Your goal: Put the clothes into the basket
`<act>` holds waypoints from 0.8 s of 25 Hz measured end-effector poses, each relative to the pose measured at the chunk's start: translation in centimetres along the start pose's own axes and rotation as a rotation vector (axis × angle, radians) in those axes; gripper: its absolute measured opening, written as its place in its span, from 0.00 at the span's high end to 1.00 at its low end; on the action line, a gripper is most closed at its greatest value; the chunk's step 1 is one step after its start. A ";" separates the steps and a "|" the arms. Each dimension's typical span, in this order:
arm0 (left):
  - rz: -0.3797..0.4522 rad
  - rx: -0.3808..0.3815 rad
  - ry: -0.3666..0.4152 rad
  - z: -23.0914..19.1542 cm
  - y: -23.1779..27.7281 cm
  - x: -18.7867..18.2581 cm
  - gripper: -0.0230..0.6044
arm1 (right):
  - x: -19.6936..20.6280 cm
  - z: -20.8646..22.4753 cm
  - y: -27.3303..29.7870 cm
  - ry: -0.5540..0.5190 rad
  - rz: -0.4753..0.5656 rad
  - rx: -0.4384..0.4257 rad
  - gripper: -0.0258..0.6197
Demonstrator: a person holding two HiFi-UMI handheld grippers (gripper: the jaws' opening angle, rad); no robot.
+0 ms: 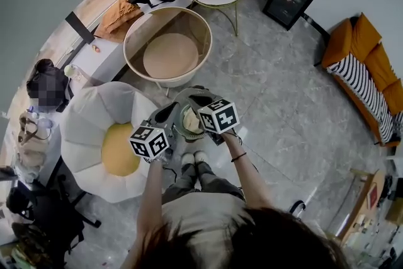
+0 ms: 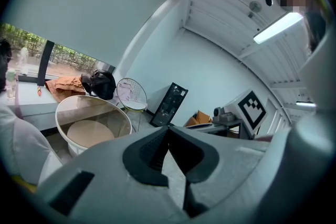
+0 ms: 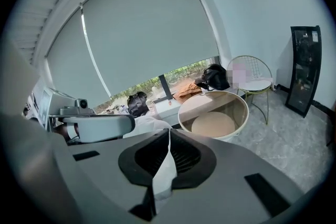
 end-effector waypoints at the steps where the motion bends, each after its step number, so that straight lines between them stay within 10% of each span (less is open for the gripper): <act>1: 0.000 0.004 0.003 0.2 0.0 0.0 0.95 | -0.1 -0.2 -0.2 0.000 0.008 -0.008 0.94; 20: 0.045 0.036 0.082 2.9 -1.0 -1.0 0.95 | -1.6 -2.1 -4.2 -0.057 0.189 -0.135 0.95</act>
Point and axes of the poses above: the fingertips, and each gripper's own axes: y forward along the fingers, z to its right, x out of its underside, the point moved 10 cm from there along -y, backward along the fingers, and after that the axes turned 6 degrees about y, right-handed, at the moved point
